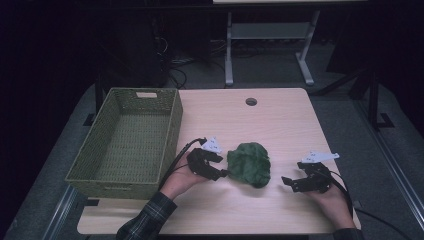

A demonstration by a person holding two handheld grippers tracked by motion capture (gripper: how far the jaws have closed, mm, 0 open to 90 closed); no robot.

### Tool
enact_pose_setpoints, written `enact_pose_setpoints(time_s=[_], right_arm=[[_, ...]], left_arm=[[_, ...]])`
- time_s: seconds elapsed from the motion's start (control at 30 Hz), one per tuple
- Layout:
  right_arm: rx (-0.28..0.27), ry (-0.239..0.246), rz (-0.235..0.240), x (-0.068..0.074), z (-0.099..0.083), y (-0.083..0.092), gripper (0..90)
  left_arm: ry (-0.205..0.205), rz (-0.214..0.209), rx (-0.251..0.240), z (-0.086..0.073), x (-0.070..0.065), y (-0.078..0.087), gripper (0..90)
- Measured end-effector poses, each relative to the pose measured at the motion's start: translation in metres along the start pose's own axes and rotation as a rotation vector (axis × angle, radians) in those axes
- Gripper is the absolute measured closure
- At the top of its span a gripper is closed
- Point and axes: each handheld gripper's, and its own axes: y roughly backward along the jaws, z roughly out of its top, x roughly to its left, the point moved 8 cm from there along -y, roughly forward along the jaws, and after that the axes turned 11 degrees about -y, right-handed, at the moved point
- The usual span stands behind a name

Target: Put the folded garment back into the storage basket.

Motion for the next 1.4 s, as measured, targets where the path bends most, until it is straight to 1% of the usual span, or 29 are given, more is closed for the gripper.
enact_pose_setpoints(time_s=[0.03,0.07,0.1,0.13,0.2,0.27,0.33,0.43,0.47,0.53,0.6,0.67,0.77,0.8,0.93,1.1,1.13,1.2,1.23,1.3,1.37,1.4], right_arm=[[0.005,0.003,-0.016,0.000,-0.001,-0.002,5.2],[0.011,0.005,-0.028,-0.001,-0.002,-0.003,2.8],[0.010,0.006,-0.035,-0.001,-0.002,-0.004,2.7],[0.011,0.006,-0.040,-0.002,-0.002,-0.005,2.7],[0.012,0.008,-0.045,-0.003,-0.003,-0.007,2.6],[0.019,0.024,-0.061,-0.005,-0.005,-0.009,1.8],[0.013,0.014,-0.055,-0.006,-0.005,-0.009,1.8],[-0.001,0.024,-0.043,-0.006,-0.005,-0.010,1.8],[0.000,0.014,-0.036,-0.006,-0.006,-0.011,1.7],[-0.009,0.018,-0.030,-0.006,-0.006,-0.011,1.7],[-0.011,0.021,-0.027,-0.006,-0.006,-0.011,1.7],[-0.011,0.020,-0.028,-0.006,-0.005,-0.011,1.7],[-0.011,0.020,-0.028,-0.006,-0.005,-0.011,1.7],[-0.011,0.021,-0.028,-0.006,-0.005,-0.011,1.7],[-0.012,0.020,-0.028,-0.006,-0.005,-0.011,1.7],[-0.011,0.020,-0.029,-0.006,-0.005,-0.011,1.7],[-0.011,0.020,-0.029,-0.006,-0.006,-0.011,1.7],[-0.011,0.020,-0.029,-0.006,-0.006,-0.011,1.8],[-0.011,0.019,-0.028,-0.006,-0.006,-0.011,1.8],[-0.011,0.020,-0.028,-0.006,-0.006,-0.011,1.8],[-0.011,0.020,-0.028,-0.006,-0.006,-0.011,1.7],[-0.011,0.021,-0.029,-0.006,-0.006,-0.011,1.8]], left_arm=[[-0.005,-0.003,-0.001,0.002,-0.001,0.000,35.0],[-0.008,-0.014,-0.007,0.003,-0.002,0.001,32.4],[-0.012,-0.029,-0.010,0.005,-0.003,0.001,28.8],[-0.024,-0.032,-0.010,0.006,-0.003,0.002,26.2],[-0.033,-0.038,-0.021,0.012,-0.003,0.002,23.0],[-0.058,-0.045,-0.028,0.017,-0.003,0.003,20.0],[-0.090,-0.045,-0.027,0.023,-0.002,0.003,17.3],[-0.118,-0.054,-0.038,0.032,0.000,0.000,15.7],[-0.127,-0.056,-0.035,0.034,0.001,-0.002,15.6],[-0.140,-0.056,-0.030,0.038,0.004,-0.006,15.7],[-0.137,-0.060,-0.034,0.041,0.008,-0.011,15.6],[-0.143,-0.060,-0.027,0.041,0.012,-0.016,15.7],[-0.156,-0.071,-0.015,0.039,0.018,-0.023,14.8],[-0.153,-0.076,-0.015,0.039,0.019,-0.025,14.8],[-0.167,-0.097,-0.003,0.037,0.022,-0.037,14.1],[-0.181,-0.135,0.048,0.028,0.015,-0.055,13.9],[-0.182,-0.134,0.063,0.027,0.014,-0.058,13.9],[-0.190,-0.138,0.078,0.023,0.013,-0.064,13.9],[-0.183,-0.141,0.081,0.022,0.012,-0.067,13.9],[-0.185,-0.143,0.093,0.018,0.011,-0.071,13.9],[-0.183,-0.138,0.094,0.017,0.010,-0.073,13.6],[-0.189,-0.134,0.099,0.016,0.010,-0.073,13.6]])
